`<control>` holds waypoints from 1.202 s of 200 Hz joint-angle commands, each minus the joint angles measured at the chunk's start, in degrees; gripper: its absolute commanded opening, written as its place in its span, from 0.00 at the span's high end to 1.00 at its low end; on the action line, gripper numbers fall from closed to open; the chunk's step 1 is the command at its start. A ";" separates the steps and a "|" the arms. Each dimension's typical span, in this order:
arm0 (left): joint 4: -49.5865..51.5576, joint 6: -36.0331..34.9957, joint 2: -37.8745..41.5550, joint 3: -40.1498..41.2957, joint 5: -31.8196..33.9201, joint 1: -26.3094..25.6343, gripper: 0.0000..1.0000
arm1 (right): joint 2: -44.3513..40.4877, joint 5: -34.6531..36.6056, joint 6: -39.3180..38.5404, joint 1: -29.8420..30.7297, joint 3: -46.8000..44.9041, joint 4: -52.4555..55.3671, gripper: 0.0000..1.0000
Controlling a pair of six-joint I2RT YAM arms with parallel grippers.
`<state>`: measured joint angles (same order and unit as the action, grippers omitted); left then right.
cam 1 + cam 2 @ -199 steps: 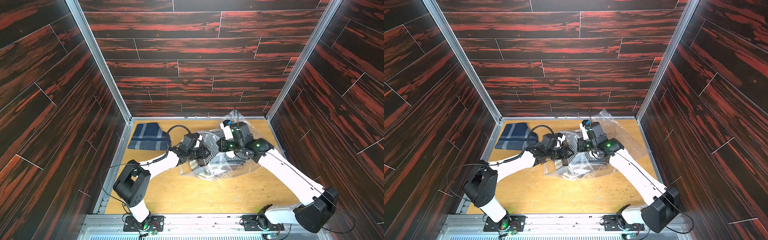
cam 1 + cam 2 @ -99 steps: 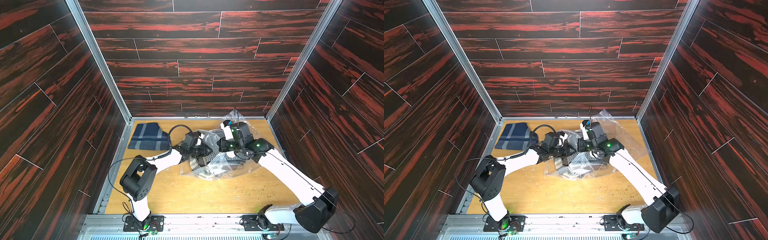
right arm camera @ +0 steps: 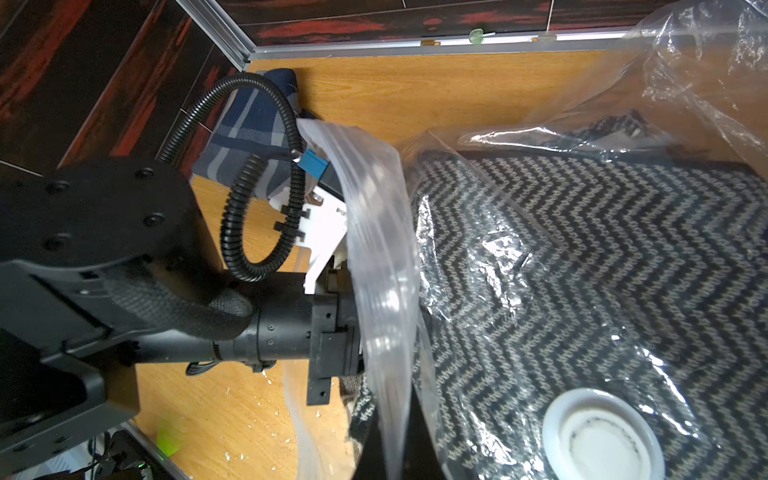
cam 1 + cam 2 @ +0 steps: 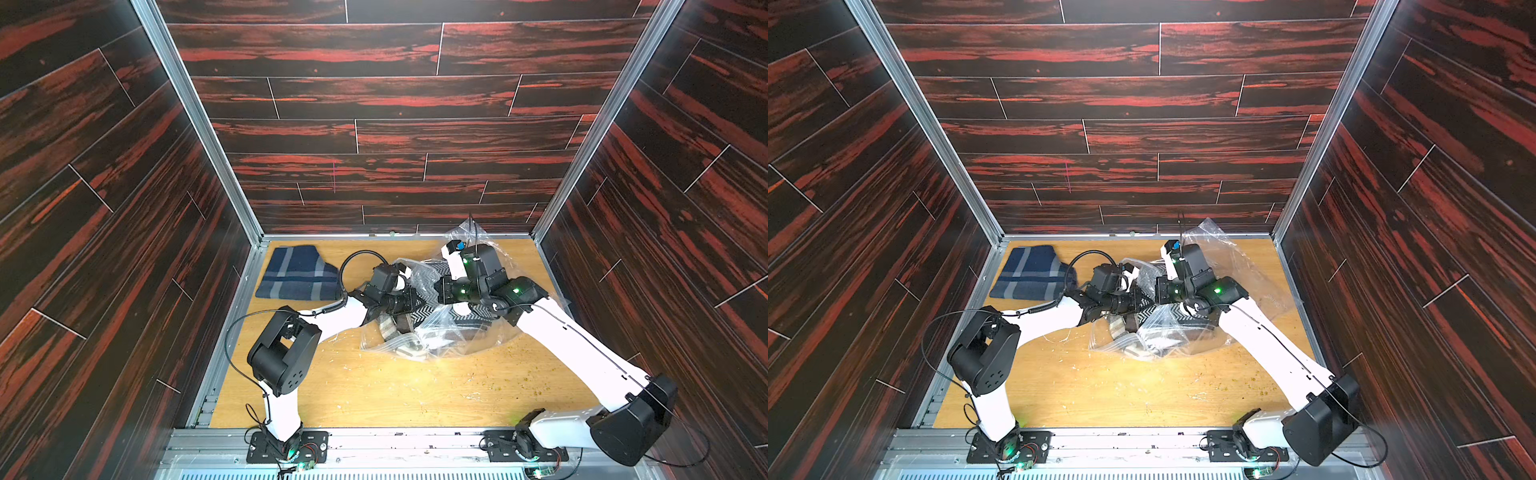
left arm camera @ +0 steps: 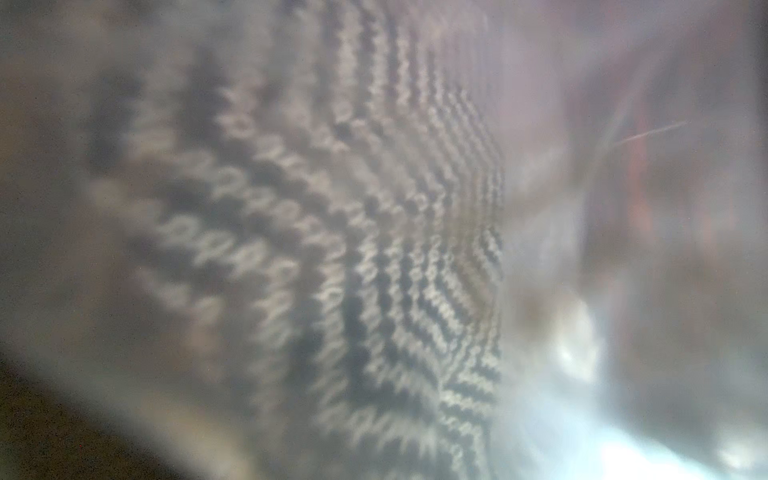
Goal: Take the scarf out of the vacuum bag
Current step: Take out the scarf from the vacuum bag.
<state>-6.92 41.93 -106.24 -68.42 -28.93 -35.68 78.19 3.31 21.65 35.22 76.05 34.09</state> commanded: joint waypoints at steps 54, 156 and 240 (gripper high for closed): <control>8.53 -7.25 15.07 -0.11 8.31 -0.80 1.00 | 1.10 10.11 1.97 -0.58 2.96 3.00 1.00; 16.79 -10.21 20.26 2.92 9.30 -0.87 1.00 | 3.76 11.73 2.52 -0.58 6.43 2.11 1.00; 38.95 -18.12 25.50 2.34 14.17 -0.55 1.00 | 3.72 15.30 0.88 0.29 2.60 -3.70 1.00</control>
<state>20.32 28.05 -83.74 -64.62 -16.64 -36.64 82.46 15.44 23.40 35.33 80.60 35.22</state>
